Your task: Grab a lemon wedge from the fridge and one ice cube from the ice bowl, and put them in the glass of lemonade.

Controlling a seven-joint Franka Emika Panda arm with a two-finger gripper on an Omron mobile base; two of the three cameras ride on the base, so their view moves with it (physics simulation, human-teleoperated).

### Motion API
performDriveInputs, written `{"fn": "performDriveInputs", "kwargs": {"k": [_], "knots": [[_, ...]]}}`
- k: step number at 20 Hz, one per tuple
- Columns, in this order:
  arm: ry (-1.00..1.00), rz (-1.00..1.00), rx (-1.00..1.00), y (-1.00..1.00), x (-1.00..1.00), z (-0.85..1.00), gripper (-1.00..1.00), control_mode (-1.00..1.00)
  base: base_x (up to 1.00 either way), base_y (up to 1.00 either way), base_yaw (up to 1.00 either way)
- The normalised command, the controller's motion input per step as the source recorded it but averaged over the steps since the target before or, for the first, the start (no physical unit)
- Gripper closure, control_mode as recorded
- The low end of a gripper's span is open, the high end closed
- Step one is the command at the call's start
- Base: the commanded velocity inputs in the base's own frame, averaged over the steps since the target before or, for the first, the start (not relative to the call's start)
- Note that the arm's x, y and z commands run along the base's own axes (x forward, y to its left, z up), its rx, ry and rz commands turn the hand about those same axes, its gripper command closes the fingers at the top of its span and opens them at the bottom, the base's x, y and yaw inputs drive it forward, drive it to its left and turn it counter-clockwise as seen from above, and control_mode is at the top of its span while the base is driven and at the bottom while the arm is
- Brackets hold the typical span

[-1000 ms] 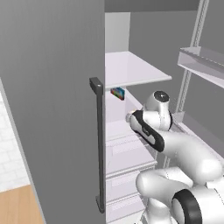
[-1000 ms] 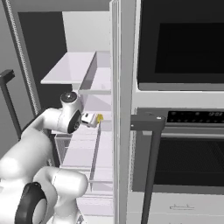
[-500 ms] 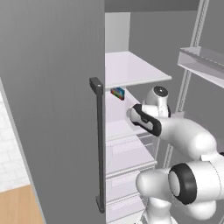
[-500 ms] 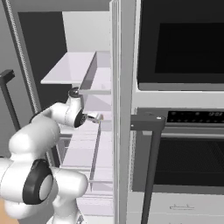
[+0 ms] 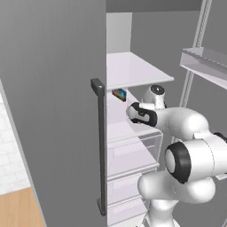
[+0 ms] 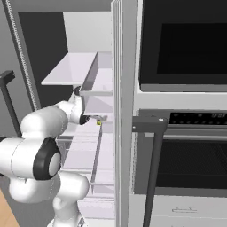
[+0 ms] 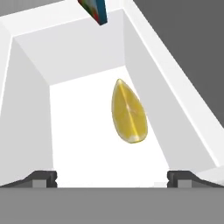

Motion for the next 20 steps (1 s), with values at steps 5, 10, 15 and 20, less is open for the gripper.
{"fn": "performDriveInputs", "kwargs": {"k": [5, 10, 15, 20], "knots": [[0.0, 0.0, -0.02, -0.15, 0.36, -0.22, -1.0, -1.0, 0.0, 0.0, 0.0], [0.0, 0.0, -0.02, -0.01, 0.41, -0.2, -1.0, -1.0, 0.0, 0.0, 0.0], [0.0, 0.0, -0.04, 0.0, 0.32, -0.31, -1.0, -1.0, 0.0, 0.0, 0.0], [0.0, 0.0, -0.04, 0.0, 0.23, -0.26, -1.0, -1.0, 0.0, 0.0, 0.0]]}}
